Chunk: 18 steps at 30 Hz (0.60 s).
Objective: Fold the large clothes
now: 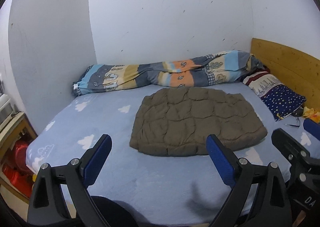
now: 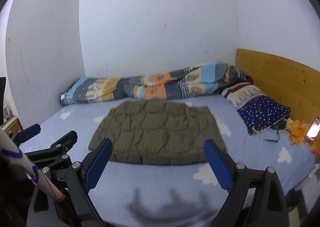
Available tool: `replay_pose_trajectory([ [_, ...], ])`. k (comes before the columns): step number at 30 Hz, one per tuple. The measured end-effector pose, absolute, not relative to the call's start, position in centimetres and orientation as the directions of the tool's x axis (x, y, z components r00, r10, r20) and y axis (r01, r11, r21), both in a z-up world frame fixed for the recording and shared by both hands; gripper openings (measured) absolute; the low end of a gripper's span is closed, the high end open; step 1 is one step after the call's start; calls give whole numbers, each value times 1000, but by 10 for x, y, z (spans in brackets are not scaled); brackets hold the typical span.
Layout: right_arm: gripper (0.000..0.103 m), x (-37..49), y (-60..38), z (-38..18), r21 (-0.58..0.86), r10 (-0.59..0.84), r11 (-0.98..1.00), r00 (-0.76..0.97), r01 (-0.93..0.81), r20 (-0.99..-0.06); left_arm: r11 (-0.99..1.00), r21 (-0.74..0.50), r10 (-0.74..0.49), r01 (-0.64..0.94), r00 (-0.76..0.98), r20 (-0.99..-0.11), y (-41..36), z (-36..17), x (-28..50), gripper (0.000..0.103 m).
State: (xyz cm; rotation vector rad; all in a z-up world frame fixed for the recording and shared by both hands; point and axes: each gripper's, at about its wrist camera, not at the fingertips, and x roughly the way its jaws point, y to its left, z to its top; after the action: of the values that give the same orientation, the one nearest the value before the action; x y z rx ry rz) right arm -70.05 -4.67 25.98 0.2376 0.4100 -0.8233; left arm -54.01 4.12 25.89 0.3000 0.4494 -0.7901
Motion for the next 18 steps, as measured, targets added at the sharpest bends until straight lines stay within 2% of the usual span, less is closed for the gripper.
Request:
replay_pose_trajectory([
  [6,98,-680,-51,252,75,-632,676,629,733,-452,691,105,-589,715,642,-491,50,250,-521,95],
  [16,98,-657,-71,227,4,-646,658,567,753,-512,695,93,-539,713,602,-589,24,216,-495,95],
  [18,98,-658,-79,222,3,-652,641,546,768,-527,703,109,-527,703,617,-584,21,211,-493,95],
])
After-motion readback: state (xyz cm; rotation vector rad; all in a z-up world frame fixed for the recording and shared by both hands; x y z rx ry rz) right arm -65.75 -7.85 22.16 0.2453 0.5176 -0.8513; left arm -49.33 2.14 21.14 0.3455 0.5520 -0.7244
